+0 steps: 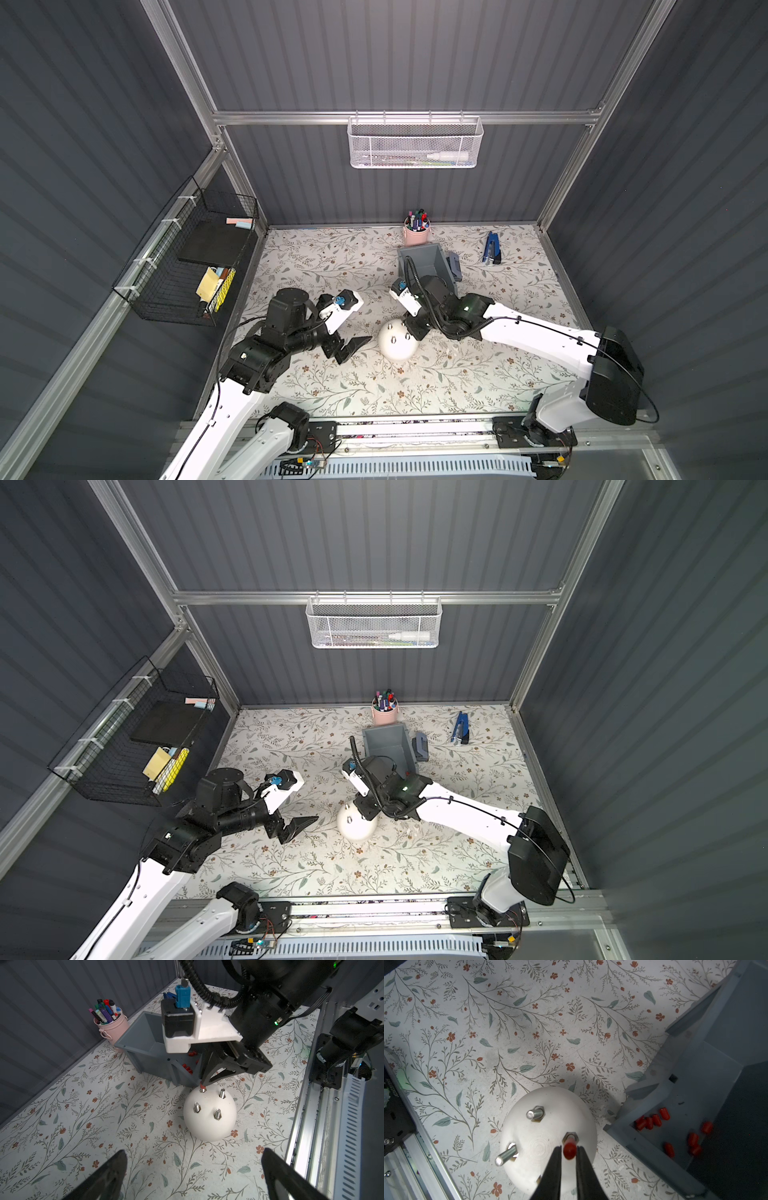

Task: Cover the protruding screws with screw protection sleeves
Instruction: Attach the screw protection sleeve to the screw.

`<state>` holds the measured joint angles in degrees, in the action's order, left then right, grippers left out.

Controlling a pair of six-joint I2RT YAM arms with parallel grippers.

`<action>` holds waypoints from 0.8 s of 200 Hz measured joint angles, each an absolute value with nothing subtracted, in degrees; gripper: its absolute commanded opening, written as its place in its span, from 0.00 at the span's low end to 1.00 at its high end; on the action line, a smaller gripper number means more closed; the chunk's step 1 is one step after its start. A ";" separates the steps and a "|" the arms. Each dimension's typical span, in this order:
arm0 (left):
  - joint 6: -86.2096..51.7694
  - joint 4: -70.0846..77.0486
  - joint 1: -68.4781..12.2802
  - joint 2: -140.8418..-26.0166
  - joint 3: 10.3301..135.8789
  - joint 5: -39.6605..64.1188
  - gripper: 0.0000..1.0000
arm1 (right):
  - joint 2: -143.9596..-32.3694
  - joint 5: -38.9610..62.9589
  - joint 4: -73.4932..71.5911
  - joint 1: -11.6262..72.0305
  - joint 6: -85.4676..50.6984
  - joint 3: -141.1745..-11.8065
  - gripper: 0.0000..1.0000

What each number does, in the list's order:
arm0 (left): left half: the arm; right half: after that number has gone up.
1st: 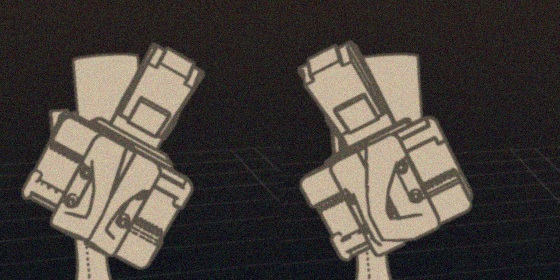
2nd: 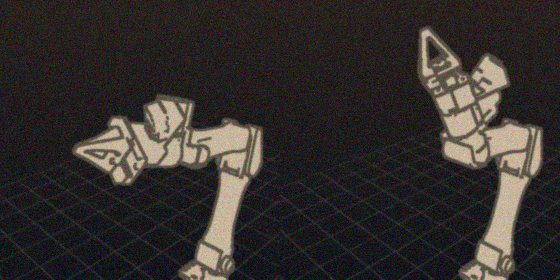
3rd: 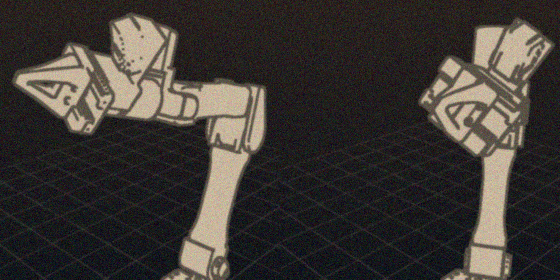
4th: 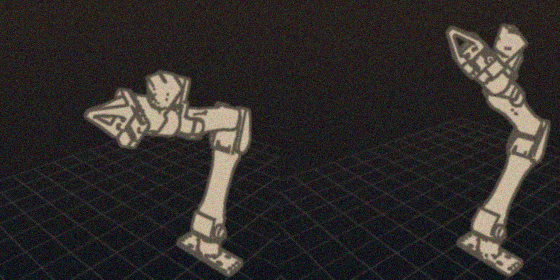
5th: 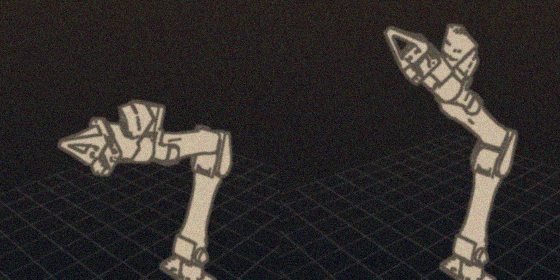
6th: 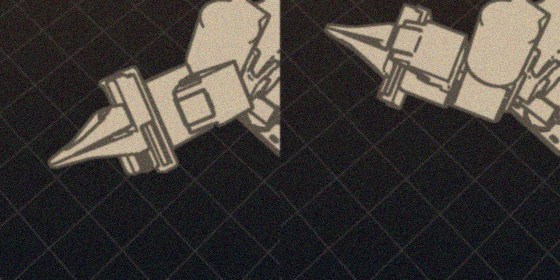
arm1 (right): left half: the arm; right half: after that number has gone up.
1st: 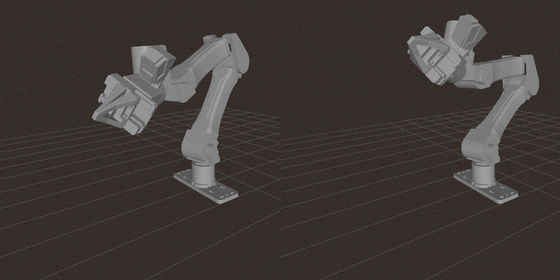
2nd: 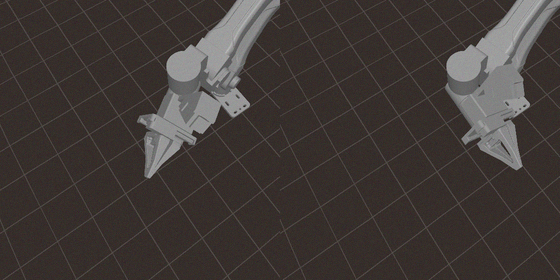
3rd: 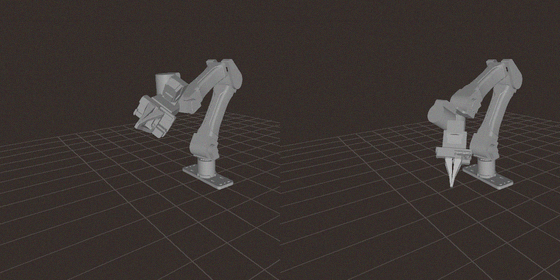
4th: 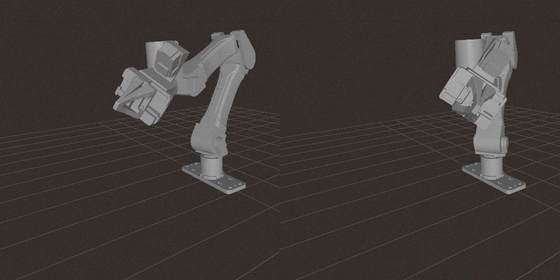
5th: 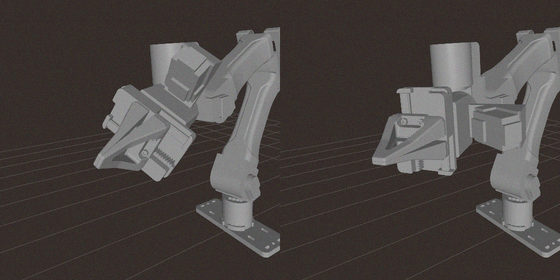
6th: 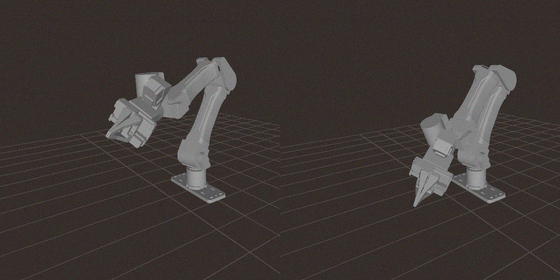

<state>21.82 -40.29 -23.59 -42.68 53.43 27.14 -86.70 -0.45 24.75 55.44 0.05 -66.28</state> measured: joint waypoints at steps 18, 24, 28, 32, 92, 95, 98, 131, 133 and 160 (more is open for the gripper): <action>21.82 -40.29 -23.59 -42.68 53.45 27.16 0.99 | -86.70 -0.25 24.88 55.44 -0.10 -66.30 0.28; 21.82 -40.29 -23.59 -42.68 53.45 27.16 1.00 | -86.67 -0.25 24.88 55.44 -0.03 -66.30 0.28; 21.82 -40.29 -23.59 -42.68 53.45 27.16 1.00 | -86.65 -0.27 24.88 55.44 -0.10 -66.30 0.27; 21.82 -40.29 -23.59 -42.68 53.45 27.16 0.99 | -86.56 -0.36 24.88 55.44 -0.10 -66.30 0.26; 21.85 -40.32 -23.59 -43.09 53.45 27.14 1.00 | -82.48 0.01 22.65 54.48 -1.54 -66.24 0.04; 21.85 -40.32 -23.59 -43.18 53.45 27.14 1.00 | -82.56 0.10 22.59 54.43 -1.58 -66.24 0.04; 21.85 -40.34 -23.59 -43.24 53.45 27.14 1.00 | -82.67 0.19 22.50 54.39 -1.61 -66.24 0.04; 21.85 -40.32 -23.59 -44.07 53.43 27.16 0.99 | -84.73 1.52 22.22 54.35 -2.31 -65.32 0.04; 21.82 -40.32 -23.59 -44.10 53.45 27.16 0.99 | -84.84 1.65 22.20 54.35 -2.37 -65.21 0.04; 21.85 -40.32 -23.59 -44.16 53.45 27.16 0.99 | -86.04 2.33 22.15 54.33 -2.83 -63.92 0.04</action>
<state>21.85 -40.32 -23.59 -44.16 53.45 27.16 -86.04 2.33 22.15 54.33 -2.83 -63.92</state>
